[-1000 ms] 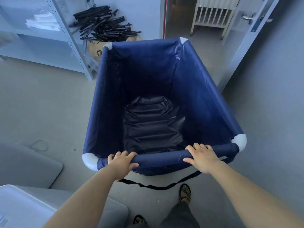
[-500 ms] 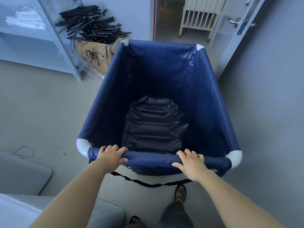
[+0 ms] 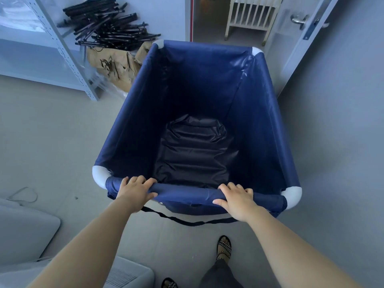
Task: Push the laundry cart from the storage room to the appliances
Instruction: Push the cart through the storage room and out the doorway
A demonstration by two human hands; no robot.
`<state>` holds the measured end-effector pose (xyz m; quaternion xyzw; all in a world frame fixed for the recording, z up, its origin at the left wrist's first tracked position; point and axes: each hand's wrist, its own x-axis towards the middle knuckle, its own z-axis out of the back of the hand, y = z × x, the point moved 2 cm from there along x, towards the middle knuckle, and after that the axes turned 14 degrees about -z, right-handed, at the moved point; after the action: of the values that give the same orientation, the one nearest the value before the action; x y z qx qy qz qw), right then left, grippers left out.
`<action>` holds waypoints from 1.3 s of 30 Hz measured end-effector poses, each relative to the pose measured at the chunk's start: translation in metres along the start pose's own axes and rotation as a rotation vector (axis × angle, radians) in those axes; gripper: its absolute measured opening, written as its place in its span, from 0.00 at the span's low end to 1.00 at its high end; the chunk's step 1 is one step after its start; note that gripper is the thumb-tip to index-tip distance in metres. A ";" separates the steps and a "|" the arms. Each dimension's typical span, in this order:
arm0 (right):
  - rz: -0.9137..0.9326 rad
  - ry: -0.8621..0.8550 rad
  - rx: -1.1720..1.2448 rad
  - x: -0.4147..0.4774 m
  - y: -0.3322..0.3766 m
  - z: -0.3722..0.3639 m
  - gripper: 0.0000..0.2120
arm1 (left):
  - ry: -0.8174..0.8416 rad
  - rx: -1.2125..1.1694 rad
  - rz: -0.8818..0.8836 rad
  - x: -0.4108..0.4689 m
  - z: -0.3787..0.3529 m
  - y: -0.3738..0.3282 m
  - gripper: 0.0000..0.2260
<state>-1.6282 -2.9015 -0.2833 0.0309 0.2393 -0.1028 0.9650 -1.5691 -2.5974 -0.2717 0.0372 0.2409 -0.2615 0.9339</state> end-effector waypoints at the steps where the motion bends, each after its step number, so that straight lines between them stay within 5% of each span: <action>1: 0.006 -0.003 -0.004 0.006 -0.002 0.004 0.25 | -0.002 -0.006 0.007 0.005 0.002 -0.001 0.20; 30: 0.292 0.089 -0.232 0.186 -0.091 0.120 0.24 | -0.060 -0.309 0.255 0.116 0.045 -0.077 0.19; 39: 0.172 -0.105 -0.266 0.164 -0.084 0.097 0.34 | -0.183 -0.259 0.253 0.105 0.041 -0.091 0.20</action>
<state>-1.4602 -3.0242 -0.2750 -0.0820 0.1967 0.0115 0.9770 -1.5191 -2.7332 -0.2796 -0.0771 0.1800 -0.1113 0.9743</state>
